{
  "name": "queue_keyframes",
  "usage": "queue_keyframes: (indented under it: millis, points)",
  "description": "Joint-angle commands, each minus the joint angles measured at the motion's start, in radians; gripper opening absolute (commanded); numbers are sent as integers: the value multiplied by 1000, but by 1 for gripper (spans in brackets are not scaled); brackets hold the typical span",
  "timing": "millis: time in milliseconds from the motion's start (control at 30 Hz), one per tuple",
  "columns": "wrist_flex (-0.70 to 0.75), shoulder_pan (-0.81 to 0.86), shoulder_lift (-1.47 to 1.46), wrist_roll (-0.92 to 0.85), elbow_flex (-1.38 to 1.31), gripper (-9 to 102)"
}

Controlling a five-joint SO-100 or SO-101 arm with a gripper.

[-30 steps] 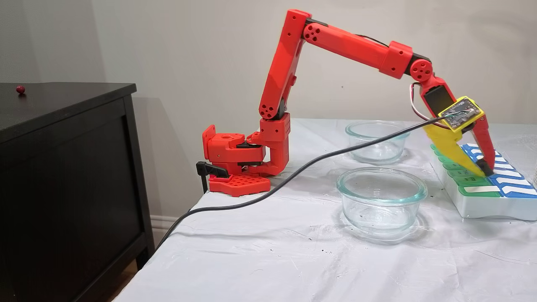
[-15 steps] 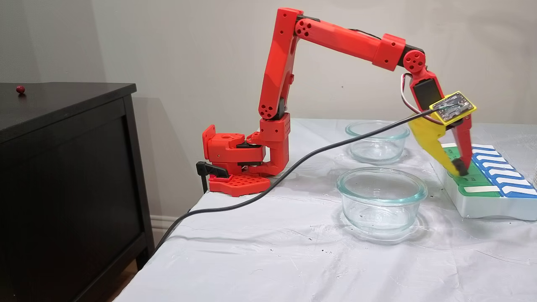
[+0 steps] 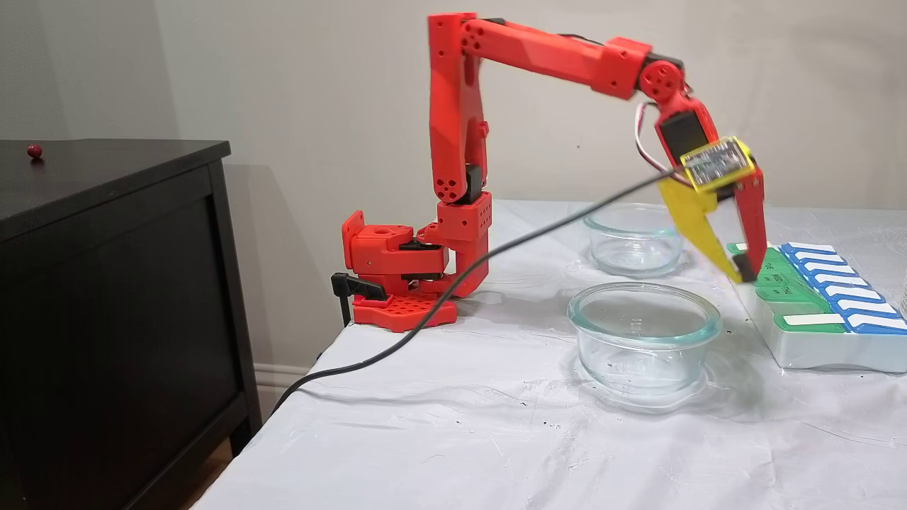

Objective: Sort medicines into box.

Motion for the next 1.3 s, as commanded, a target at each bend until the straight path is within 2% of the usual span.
queue_keyframes:
  millis: [0, 133, 267, 433, 667, 833, 1267]
  points:
    - [-101, -6, 161, 17, -21, 0]
    - [-285, -15, 115, 44, 20, 0]
    - [-405, -20, 12, 35, 34, 0]
    - [-445, -26, -101, 20, 20, 0]
    - [-314, -48, -153, 0, -12, 0]
    - [-155, -67, -227, -17, -83, 0]
    - [-183, -31, -264, 58, -104, 0]
